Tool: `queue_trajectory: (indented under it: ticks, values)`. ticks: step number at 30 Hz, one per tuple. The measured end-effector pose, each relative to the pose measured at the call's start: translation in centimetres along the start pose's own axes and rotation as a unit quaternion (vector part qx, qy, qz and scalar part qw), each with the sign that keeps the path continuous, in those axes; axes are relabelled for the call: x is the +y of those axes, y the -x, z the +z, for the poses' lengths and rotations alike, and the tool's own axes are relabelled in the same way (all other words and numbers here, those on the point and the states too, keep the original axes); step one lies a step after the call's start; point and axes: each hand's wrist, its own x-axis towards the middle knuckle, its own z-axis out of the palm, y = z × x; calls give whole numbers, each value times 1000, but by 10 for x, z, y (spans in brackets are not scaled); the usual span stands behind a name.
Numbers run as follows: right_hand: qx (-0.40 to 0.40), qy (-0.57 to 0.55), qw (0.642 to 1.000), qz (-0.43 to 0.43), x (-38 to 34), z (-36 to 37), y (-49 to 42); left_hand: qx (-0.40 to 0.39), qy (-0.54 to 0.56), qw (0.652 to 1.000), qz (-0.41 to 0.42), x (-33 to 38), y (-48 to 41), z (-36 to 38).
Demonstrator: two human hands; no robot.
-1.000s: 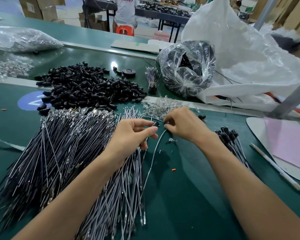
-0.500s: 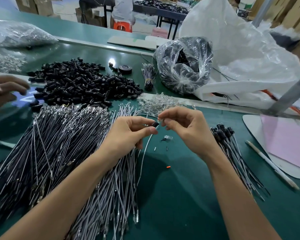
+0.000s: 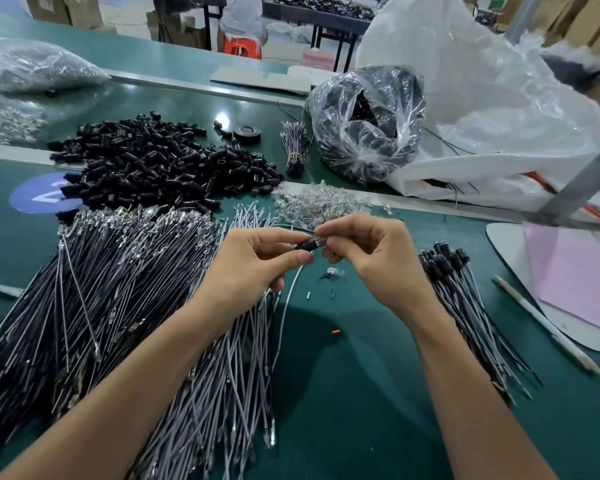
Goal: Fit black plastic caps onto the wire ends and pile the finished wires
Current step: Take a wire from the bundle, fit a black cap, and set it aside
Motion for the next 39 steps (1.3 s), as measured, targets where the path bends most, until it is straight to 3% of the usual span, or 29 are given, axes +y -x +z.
queue_trajectory:
  ticks: [5,11,21,32,39]
  values:
    - [0,13,1000,-2,1,2,0,5,-16,1000,15,3,2,2]
    - [11,8,1000,-24,1,-3,-1,-6,38,999,4,5,3,3]
    - [12,57,998,-18,4,2,1,-16,-15,999,36,6,3,0]
    - [2,-23,1000,-16,9,5,3,-47,23,999,-1,7,2,-4]
    - [8,-34,999,14,6,3,0,-10,21,1000,21,9,3,4]
